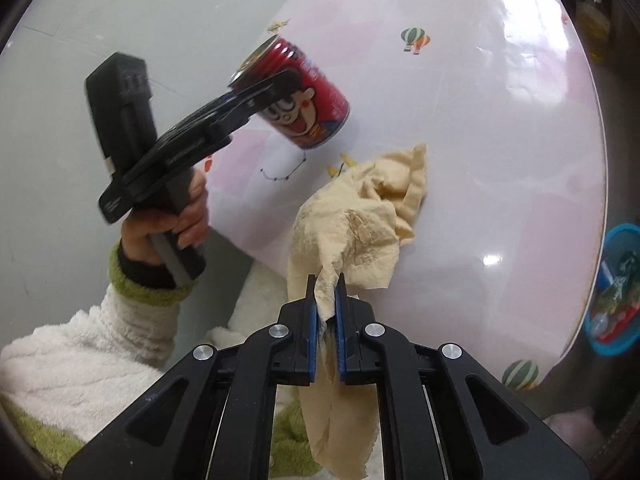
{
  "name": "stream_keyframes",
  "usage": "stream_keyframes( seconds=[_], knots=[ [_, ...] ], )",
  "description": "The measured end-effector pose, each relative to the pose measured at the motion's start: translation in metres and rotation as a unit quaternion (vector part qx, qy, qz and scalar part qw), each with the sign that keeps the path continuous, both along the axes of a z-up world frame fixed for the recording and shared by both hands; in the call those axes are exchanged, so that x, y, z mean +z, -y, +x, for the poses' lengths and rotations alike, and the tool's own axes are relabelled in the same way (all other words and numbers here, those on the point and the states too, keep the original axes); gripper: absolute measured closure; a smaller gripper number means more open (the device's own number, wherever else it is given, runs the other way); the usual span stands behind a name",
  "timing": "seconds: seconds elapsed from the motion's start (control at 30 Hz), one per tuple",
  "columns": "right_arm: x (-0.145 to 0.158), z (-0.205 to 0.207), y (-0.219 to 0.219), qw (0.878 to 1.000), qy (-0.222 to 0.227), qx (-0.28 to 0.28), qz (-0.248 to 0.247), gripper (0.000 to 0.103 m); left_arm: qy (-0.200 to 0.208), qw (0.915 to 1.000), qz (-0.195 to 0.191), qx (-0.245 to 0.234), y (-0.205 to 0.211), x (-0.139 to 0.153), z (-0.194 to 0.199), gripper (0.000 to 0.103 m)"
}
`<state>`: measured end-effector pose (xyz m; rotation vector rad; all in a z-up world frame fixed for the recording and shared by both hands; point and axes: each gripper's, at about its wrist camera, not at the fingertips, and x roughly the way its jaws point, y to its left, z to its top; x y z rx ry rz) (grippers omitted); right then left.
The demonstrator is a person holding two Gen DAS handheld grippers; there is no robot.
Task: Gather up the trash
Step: 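Grasp the red can with the left tool while the right tool pinches the beige cloth, then lift the red can with the left tool while the right tool lifts the cloth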
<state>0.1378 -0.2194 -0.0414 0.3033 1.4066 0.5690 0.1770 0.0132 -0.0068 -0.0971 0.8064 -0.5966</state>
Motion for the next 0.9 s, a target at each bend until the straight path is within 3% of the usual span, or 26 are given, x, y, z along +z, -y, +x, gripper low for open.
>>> stream_keyframes(
  seconds=[0.1, 0.23, 0.27, 0.3, 0.37, 0.43, 0.47, 0.53, 0.6, 0.73, 0.77, 0.9],
  knots=[
    [-0.016, 0.028, -0.002, 1.000, -0.005, -0.011, 0.000, 0.095, 0.001, 0.9999, -0.008, 0.010, -0.006, 0.001, -0.001, 0.038],
    [-0.021, 0.052, -0.012, 0.998, 0.036, -0.029, -0.036, 0.095, 0.008, 0.9996, -0.010, 0.025, -0.017, 0.002, -0.002, 0.038],
    [-0.021, 0.055, -0.017, 0.997, 0.059, -0.026, -0.050, 0.090, 0.010, 0.9995, -0.007, 0.030, -0.019, 0.001, -0.003, 0.038],
    [-0.023, 0.058, -0.021, 0.995, 0.076, -0.022, -0.067, 0.072, 0.009, 0.9994, -0.007, 0.033, -0.022, 0.000, -0.002, 0.038],
    [-0.022, 0.060, -0.031, 0.983, 0.127, 0.004, -0.130, 0.053, 0.001, 0.9992, -0.014, 0.037, -0.028, -0.002, 0.000, 0.038],
    [-0.017, 0.060, -0.038, 0.973, 0.170, 0.047, -0.148, 0.049, 0.002, 0.9992, -0.016, 0.038, -0.033, 0.000, 0.002, 0.038],
    [-0.014, 0.062, -0.041, 0.967, 0.192, 0.070, -0.150, 0.040, 0.005, 0.9991, -0.014, 0.039, -0.034, 0.001, 0.002, 0.038],
    [-0.007, 0.064, -0.049, 0.949, 0.245, 0.121, -0.154, 0.029, 0.012, 0.9991, -0.016, 0.039, -0.037, 0.004, 0.002, 0.038],
    [-0.007, 0.068, -0.062, 0.920, 0.292, 0.203, -0.166, 0.012, 0.014, 0.9989, -0.014, 0.043, -0.040, 0.005, 0.002, 0.038],
    [-0.021, 0.078, -0.074, 0.854, 0.321, 0.349, -0.214, 0.012, 0.004, 0.9987, -0.016, 0.047, -0.046, 0.004, 0.005, 0.038],
    [-0.027, 0.084, -0.075, 0.846, 0.320, 0.366, -0.218, 0.012, 0.006, 0.9987, -0.014, 0.049, -0.047, 0.005, 0.005, 0.038],
    [-0.038, 0.105, -0.076, 0.837, 0.315, 0.397, -0.205, 0.013, 0.011, 0.9982, -0.015, 0.058, -0.049, 0.006, 0.006, 0.038]
  ],
)
